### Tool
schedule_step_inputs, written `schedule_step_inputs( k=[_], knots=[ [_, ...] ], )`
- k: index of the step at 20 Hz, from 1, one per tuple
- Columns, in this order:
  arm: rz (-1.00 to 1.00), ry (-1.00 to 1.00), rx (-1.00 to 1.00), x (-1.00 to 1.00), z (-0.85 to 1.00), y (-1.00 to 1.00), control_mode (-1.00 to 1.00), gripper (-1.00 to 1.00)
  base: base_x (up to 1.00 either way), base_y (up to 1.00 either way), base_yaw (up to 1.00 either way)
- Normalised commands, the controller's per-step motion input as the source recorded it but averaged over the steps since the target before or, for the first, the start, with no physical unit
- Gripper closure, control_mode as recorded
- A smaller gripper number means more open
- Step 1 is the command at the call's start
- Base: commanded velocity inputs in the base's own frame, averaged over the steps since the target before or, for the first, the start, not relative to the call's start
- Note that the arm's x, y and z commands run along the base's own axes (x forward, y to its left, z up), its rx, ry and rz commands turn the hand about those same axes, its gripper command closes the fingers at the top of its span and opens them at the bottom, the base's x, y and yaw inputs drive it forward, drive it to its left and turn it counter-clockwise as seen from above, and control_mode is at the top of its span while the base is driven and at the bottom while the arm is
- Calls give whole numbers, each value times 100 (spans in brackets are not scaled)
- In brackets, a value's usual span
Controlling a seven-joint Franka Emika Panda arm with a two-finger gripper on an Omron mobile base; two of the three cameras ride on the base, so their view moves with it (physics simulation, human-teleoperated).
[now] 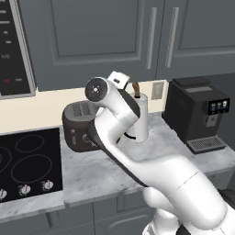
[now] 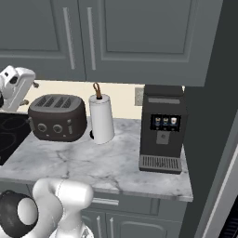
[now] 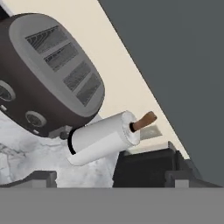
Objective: Close all open cabinet doors.
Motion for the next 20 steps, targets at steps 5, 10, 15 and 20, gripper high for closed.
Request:
schedule_step_inputs(
  k=[5,10,15,20],
  knots=[
    [-19,-3,5,-87,-36,-16,-100,-100,0,0,0],
    [-24,0,14,-82,-19,-41,-100,-100,0,0,0],
    [-31,2,19,-59,-19,-63,-100,-100,0,0,0],
    [-21,11,26,-29,-28,-89,-100,-100,0,0,0]
  ],
)
